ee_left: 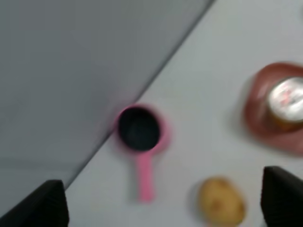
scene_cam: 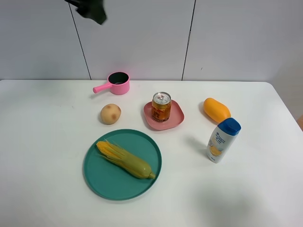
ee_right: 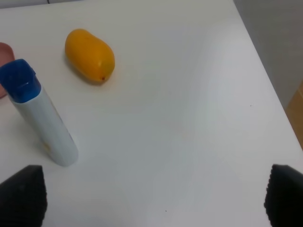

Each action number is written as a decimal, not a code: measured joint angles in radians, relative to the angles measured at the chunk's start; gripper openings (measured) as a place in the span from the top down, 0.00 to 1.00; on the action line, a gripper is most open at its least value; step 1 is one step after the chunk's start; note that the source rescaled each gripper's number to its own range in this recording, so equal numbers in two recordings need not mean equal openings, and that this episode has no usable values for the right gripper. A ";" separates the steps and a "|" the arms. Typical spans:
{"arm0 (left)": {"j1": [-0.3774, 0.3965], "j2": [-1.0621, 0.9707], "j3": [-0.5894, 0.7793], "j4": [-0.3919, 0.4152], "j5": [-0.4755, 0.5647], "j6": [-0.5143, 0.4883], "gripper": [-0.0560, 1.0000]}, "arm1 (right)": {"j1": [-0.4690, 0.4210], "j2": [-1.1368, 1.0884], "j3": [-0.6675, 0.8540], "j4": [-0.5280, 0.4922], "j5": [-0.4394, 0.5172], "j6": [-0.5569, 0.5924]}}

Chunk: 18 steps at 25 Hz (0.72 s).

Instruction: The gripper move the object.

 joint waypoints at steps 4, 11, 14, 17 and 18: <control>0.165 -0.114 0.003 0.000 0.029 0.042 0.31 | 0.000 0.000 0.000 0.000 0.000 0.000; 0.387 -0.382 0.004 -0.083 0.032 0.021 0.30 | 0.000 0.000 0.000 0.000 0.000 0.000; 0.443 -0.506 0.044 -0.083 0.032 -0.014 0.30 | 0.000 0.000 0.000 0.000 0.000 0.000; 0.479 -0.656 0.162 -0.062 0.032 -0.023 0.30 | 0.000 0.000 0.000 0.000 0.000 0.000; 0.485 -0.714 0.205 -0.046 0.032 -0.029 0.30 | 0.000 0.000 0.000 0.000 0.000 0.000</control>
